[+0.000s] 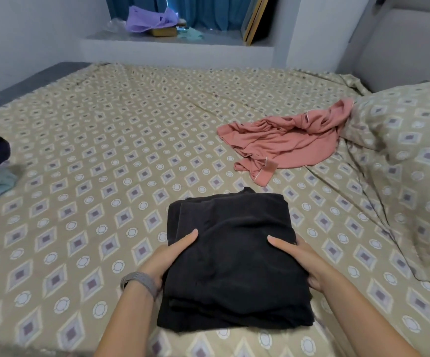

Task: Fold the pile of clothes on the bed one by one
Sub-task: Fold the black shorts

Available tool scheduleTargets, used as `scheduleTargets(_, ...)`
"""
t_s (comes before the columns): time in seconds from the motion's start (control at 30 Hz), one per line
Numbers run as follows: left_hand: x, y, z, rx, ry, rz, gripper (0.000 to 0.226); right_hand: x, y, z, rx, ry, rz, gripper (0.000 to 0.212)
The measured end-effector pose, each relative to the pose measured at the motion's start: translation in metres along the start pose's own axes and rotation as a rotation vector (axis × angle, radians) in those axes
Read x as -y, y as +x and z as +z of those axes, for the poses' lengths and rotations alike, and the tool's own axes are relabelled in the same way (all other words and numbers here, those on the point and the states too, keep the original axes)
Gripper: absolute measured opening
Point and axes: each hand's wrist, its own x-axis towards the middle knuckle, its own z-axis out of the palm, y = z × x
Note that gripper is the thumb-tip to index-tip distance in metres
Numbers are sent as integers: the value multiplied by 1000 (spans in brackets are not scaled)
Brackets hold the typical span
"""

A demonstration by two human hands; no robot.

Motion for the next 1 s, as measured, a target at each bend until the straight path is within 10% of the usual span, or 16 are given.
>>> scheduleTargets(0.2, 7, 10, 13, -144, 136, 180, 44, -3, 25, 2, 61, -32, -59, 95)
scheduleTargets(0.57, -6, -26, 7, -377, 95, 173, 46, 64, -4, 42, 84, -211, 27, 51)
scheduleTargets(1.0, -90, -279, -172, -744, -212, 157, 45, 184, -96, 327, 534, -401, 136, 82)
